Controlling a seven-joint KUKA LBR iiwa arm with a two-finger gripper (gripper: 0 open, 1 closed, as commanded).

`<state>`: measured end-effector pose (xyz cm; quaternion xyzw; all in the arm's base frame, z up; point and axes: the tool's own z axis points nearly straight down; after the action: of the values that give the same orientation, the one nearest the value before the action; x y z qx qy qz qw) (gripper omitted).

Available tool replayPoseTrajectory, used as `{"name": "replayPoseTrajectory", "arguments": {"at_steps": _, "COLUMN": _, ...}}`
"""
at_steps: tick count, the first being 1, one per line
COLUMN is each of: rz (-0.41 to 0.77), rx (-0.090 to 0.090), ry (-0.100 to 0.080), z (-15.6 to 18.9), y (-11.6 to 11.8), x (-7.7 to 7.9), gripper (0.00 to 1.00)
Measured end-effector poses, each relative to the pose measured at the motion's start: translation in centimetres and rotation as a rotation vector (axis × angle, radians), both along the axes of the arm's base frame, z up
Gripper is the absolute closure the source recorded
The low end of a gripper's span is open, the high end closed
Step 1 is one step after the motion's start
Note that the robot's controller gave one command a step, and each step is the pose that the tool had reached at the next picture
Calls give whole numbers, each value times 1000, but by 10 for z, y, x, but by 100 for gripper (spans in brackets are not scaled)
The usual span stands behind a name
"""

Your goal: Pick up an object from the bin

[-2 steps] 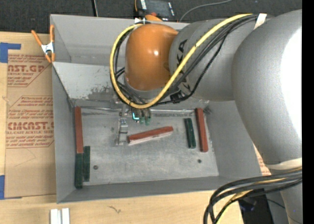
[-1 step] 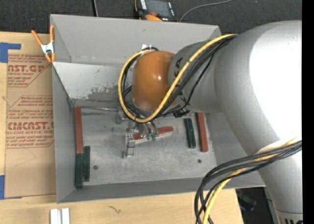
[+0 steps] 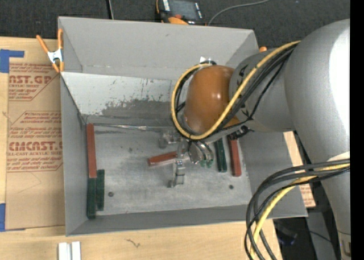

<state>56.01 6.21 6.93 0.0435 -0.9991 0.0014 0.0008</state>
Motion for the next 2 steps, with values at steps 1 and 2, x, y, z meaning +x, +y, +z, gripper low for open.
{"name": "replayPoseTrajectory", "arguments": {"at_steps": 1, "rz": 5, "rx": 4, "ry": -3, "z": 1, "y": 5, "x": 1, "gripper": 100}}
{"name": "replayPoseTrajectory", "arguments": {"at_steps": 2, "rz": 5, "rx": 5, "ry": -2, "z": 0, "y": 5, "x": 1, "gripper": 0}}
